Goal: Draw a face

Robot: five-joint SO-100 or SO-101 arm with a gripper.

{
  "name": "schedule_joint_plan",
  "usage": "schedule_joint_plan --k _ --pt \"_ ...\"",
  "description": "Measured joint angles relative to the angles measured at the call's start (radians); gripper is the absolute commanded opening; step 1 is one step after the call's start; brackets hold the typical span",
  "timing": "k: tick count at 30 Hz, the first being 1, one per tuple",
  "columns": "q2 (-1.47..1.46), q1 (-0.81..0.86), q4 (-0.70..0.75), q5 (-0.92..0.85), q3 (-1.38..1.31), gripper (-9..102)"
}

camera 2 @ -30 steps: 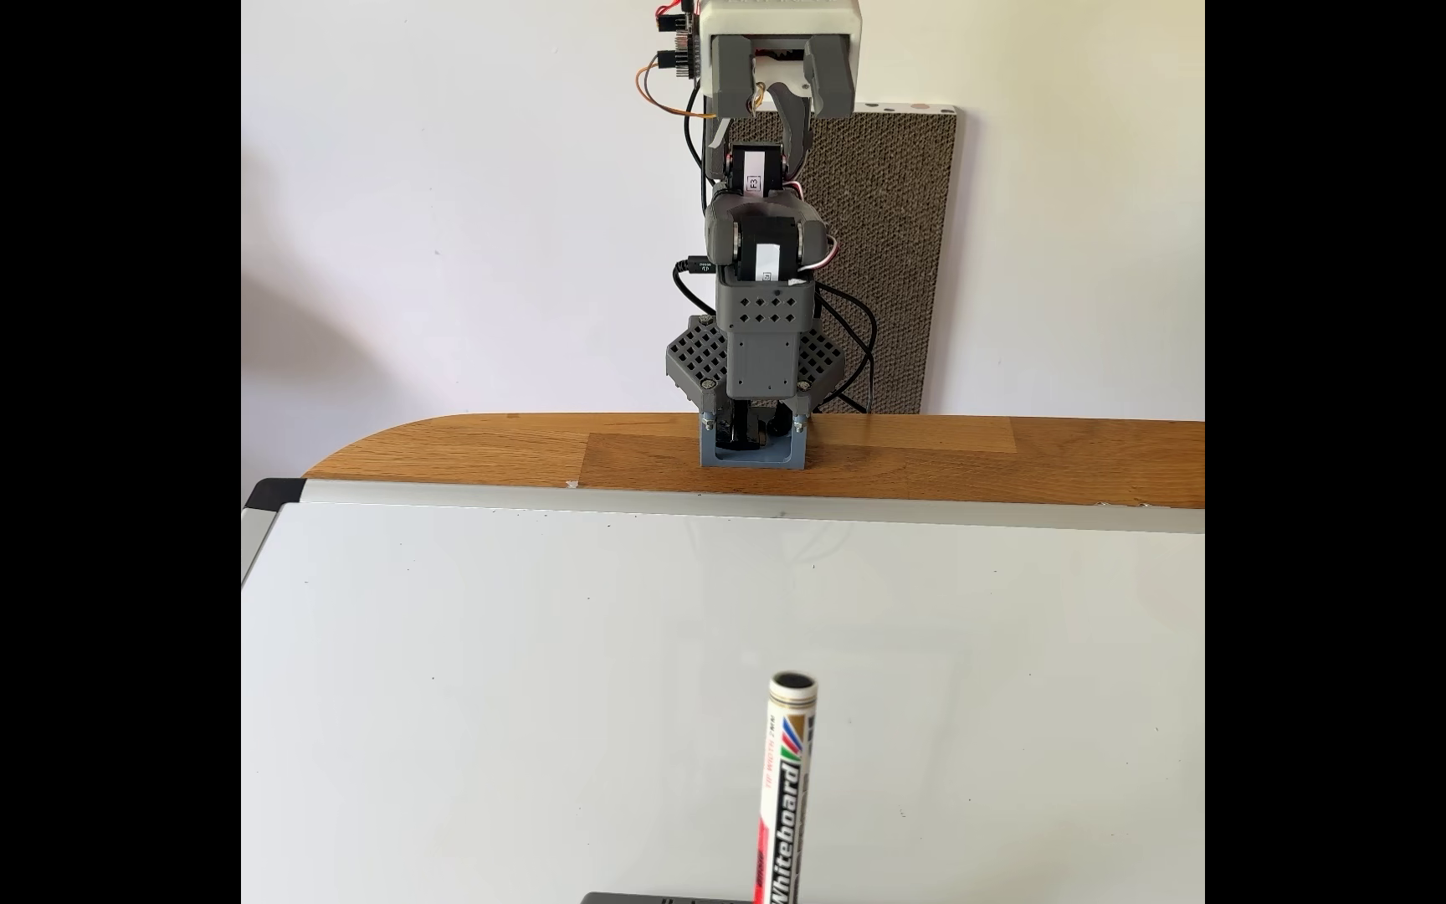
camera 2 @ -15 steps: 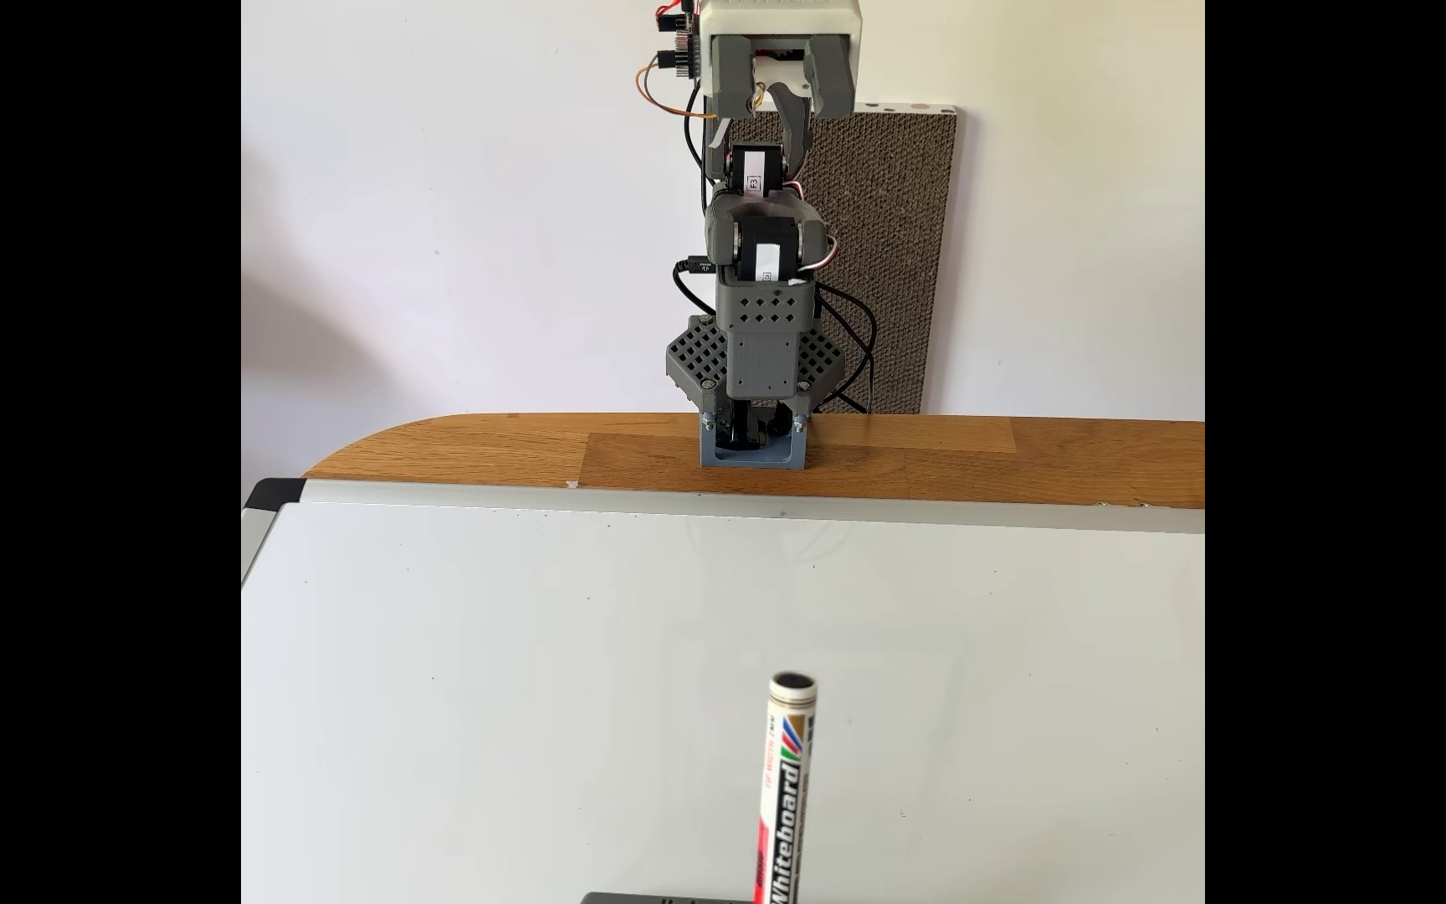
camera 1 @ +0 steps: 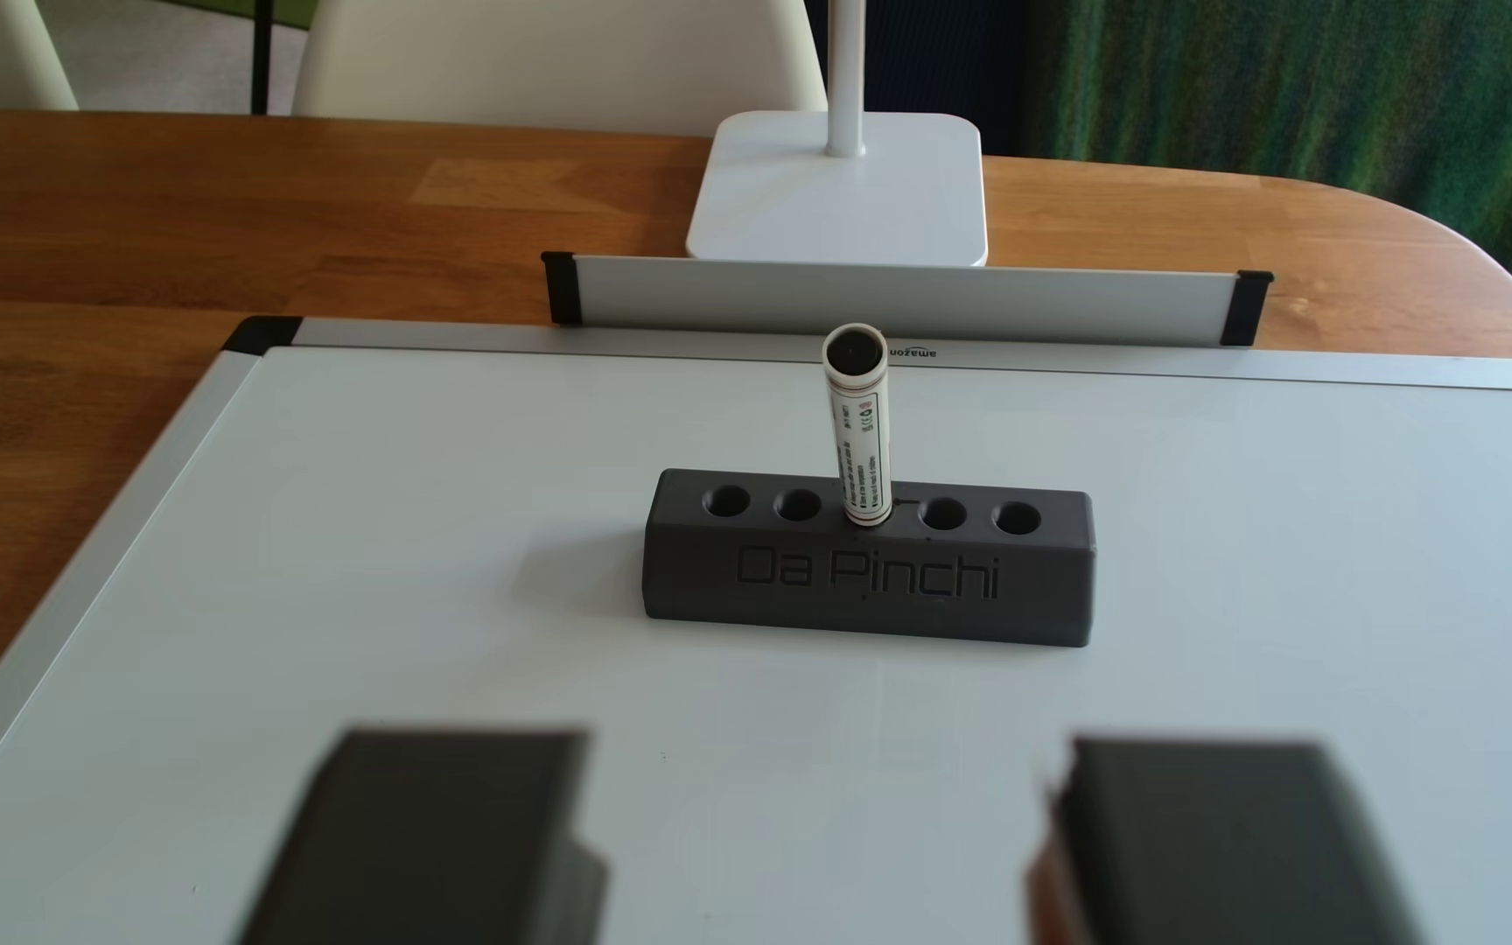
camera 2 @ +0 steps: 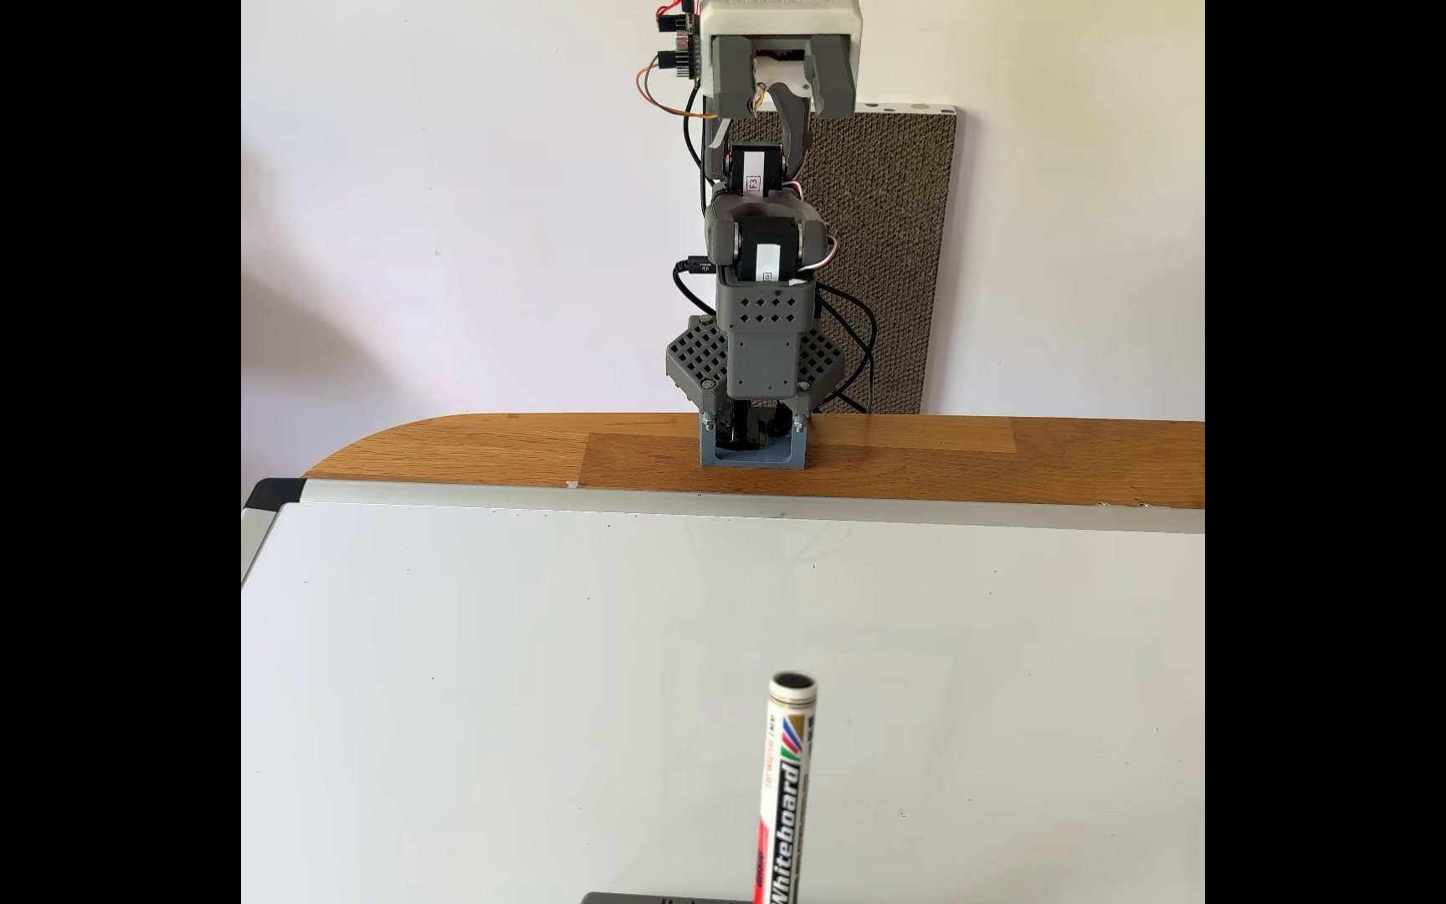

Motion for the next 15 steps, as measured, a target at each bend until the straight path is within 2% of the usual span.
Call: schedule_joint_plan --k 10,15 --pt "-0.02 0.0 -0.005 0.0 0.0 100" --pt "-0.216 0.0 -0.107 0.0 -0.12 100"
